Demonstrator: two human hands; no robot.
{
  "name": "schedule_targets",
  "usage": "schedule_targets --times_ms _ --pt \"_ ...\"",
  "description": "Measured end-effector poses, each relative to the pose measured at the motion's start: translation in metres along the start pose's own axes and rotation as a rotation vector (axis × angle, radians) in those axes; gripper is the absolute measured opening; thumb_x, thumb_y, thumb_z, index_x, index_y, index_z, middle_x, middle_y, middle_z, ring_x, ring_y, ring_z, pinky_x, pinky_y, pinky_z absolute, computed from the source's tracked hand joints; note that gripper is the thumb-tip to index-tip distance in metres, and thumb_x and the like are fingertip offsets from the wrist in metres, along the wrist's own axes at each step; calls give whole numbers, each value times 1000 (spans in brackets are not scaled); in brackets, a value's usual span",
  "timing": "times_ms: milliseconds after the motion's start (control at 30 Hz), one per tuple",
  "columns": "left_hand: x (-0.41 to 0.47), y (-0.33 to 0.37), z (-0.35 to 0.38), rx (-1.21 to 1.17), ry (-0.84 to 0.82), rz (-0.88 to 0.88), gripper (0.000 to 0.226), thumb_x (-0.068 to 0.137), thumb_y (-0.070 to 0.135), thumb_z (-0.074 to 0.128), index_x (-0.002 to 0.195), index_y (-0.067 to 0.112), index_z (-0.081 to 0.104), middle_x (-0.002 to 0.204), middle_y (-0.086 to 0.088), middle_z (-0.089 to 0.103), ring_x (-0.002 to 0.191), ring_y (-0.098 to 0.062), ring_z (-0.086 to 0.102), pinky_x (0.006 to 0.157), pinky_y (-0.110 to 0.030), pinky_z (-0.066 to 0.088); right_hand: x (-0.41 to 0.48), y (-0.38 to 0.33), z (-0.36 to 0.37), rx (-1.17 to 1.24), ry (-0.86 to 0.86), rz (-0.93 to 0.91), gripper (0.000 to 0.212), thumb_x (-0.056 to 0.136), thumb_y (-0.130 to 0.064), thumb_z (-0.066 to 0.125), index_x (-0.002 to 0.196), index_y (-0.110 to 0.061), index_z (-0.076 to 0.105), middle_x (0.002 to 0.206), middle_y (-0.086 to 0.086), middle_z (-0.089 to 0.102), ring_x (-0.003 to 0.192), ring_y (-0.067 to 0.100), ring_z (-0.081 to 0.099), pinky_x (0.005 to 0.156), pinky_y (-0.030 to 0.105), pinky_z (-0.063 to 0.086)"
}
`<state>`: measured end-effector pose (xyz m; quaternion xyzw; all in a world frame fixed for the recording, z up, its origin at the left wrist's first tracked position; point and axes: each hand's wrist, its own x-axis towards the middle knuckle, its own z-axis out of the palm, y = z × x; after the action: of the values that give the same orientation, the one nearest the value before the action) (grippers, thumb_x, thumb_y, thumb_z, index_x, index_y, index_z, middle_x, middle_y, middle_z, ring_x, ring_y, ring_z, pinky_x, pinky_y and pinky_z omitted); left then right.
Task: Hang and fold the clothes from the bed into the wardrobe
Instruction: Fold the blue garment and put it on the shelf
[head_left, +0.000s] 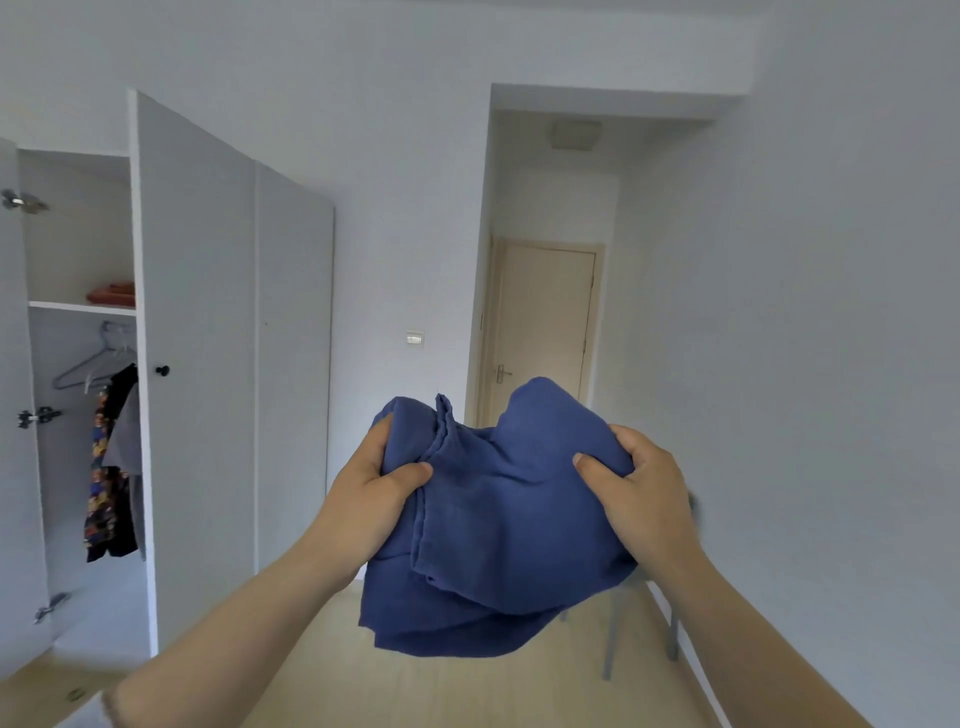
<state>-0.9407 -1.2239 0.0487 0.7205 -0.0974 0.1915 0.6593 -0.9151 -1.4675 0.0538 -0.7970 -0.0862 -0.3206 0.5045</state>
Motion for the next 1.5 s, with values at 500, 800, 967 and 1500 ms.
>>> schedule_targets --times_ms 500,800,967,1500 --pt "197 -96 22 69 117 -8 46 91 9 57 126 38 55 117 12 66 106 -13 64 92 -34 52 186 112 126 114 -90 -53 4 86 -19 64 90 -21 65 84 -10 68 80 9 63 66 24 49" --pt "292 -144 6 156 260 -28 48 90 10 59 107 55 59 103 24 69 95 -3 67 87 -31 52 289 163 219 236 -217 -87 7 83 -20 66 80 -25 63 76 -14 67 71 7 60 57 19 45" --pt "328 -169 -30 181 333 -25 44 90 9 59 113 47 58 104 20 69 98 -7 67 90 -36 53 320 170 288 274 -285 -108 3 83 -21 65 86 -22 63 81 -10 68 78 14 64 69 36 53" --pt "421 -237 -230 225 653 -53 46 91 10 58 117 48 59 107 17 70 97 -9 68 84 -31 52 385 98 565 413 -568 -289 5 84 -20 64 84 -24 63 77 -13 66 73 9 60 58 18 47"
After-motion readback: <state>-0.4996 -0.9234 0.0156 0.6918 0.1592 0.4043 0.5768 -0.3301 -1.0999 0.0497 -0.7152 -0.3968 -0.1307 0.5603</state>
